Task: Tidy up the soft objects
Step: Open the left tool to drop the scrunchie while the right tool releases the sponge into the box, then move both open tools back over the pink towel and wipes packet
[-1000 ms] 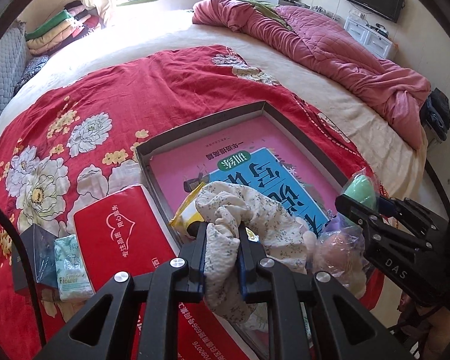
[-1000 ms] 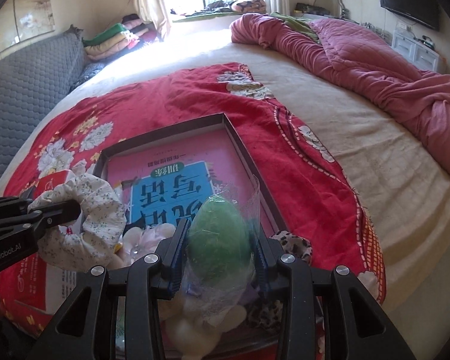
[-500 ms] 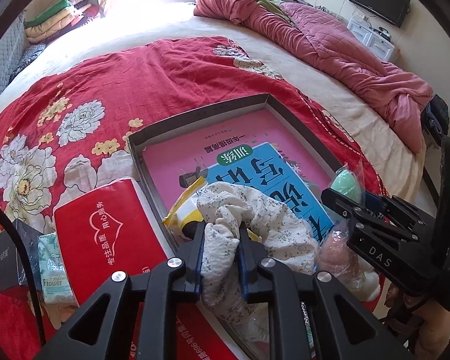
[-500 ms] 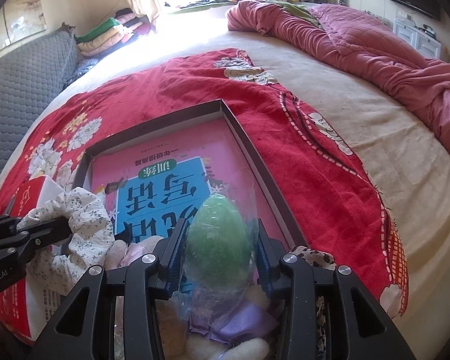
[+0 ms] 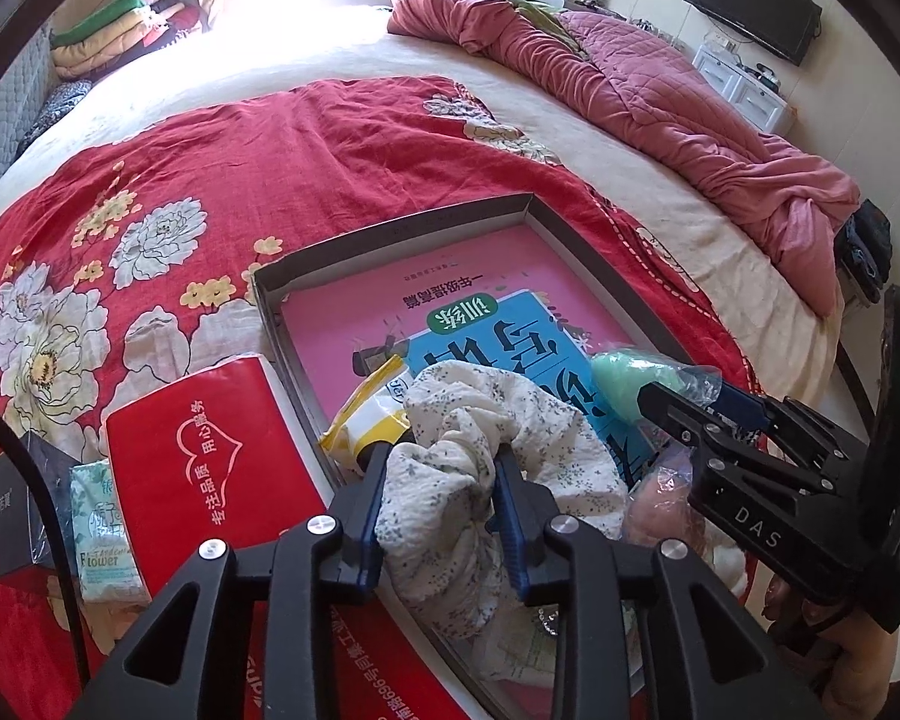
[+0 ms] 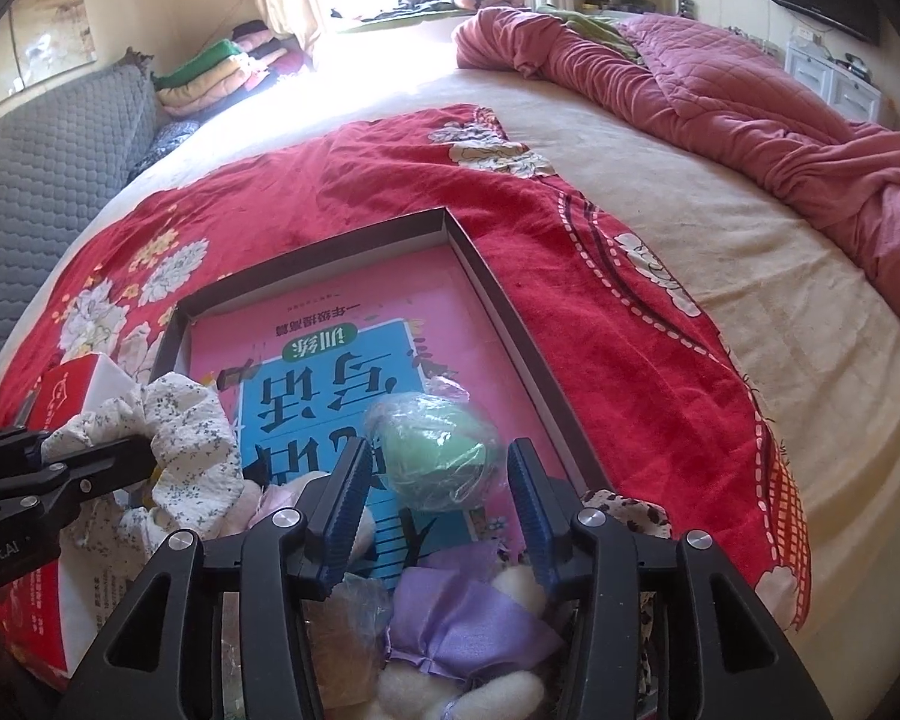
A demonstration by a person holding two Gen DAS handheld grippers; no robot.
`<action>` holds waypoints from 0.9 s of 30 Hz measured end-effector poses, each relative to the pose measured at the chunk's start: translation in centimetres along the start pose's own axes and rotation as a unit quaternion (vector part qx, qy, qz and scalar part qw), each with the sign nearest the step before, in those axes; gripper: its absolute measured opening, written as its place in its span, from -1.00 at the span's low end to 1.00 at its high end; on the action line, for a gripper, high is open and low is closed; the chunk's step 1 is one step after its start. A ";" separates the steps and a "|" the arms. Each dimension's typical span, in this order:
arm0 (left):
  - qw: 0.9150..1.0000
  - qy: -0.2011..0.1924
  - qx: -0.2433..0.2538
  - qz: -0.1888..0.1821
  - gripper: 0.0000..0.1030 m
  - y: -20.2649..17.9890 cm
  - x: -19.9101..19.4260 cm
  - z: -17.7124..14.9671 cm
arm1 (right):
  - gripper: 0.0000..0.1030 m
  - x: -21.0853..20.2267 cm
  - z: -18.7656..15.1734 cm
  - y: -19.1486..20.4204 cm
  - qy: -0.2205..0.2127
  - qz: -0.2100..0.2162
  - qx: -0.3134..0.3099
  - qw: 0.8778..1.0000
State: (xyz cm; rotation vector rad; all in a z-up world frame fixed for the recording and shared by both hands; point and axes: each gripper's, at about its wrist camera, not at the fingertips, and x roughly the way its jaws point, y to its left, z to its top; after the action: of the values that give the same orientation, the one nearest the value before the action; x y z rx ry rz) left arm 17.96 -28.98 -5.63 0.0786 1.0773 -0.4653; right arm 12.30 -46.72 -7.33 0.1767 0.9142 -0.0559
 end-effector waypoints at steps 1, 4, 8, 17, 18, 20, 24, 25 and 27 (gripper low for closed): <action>1.000 0.000 0.000 0.000 -0.37 0.0 -0.1 0.0 | -0.04 -0.2 0.0 0.0 -0.002 0.000 -0.001 1.000; 1.000 -0.004 0.003 -0.001 -0.26 -0.2 -0.4 -0.1 | 0.06 -1.0 0.1 0.1 -0.010 -0.002 -0.002 1.000; 1.000 -0.015 0.008 0.000 0.06 -0.5 -1.2 -0.1 | 0.10 -2.6 0.3 0.0 -0.026 -0.003 -0.002 1.000; 0.999 -0.038 -0.001 0.003 0.21 0.2 -3.9 -0.5 | 0.11 -6.0 0.5 0.8 -0.057 -0.008 -0.013 0.998; 0.999 -0.041 -0.003 0.004 0.22 0.4 -4.3 -0.6 | 0.12 -6.4 0.6 1.0 -0.059 -0.009 -0.015 0.998; 0.999 -0.050 -0.006 0.010 0.28 0.7 -5.4 -1.0 | 0.13 -7.3 0.5 1.5 -0.066 -0.008 -0.021 0.998; 0.998 -0.060 -0.015 0.016 0.37 1.7 -7.5 -2.0 | 0.31 -9.1 0.7 2.9 -0.085 -0.003 -0.035 0.996; 0.998 -0.062 -0.018 0.019 0.37 2.1 -8.0 -2.2 | 0.32 -9.5 0.7 3.4 -0.088 -0.001 -0.038 0.995; 0.997 -0.066 -0.025 0.026 0.38 2.8 -9.0 -2.7 | 0.32 -10.4 0.9 4.4 -0.095 0.005 -0.048 0.994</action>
State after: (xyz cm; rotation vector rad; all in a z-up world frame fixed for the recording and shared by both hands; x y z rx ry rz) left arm 13.34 -22.73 0.41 0.0318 0.9545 -0.3903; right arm 7.24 -42.81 2.00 0.0850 0.7245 -0.0199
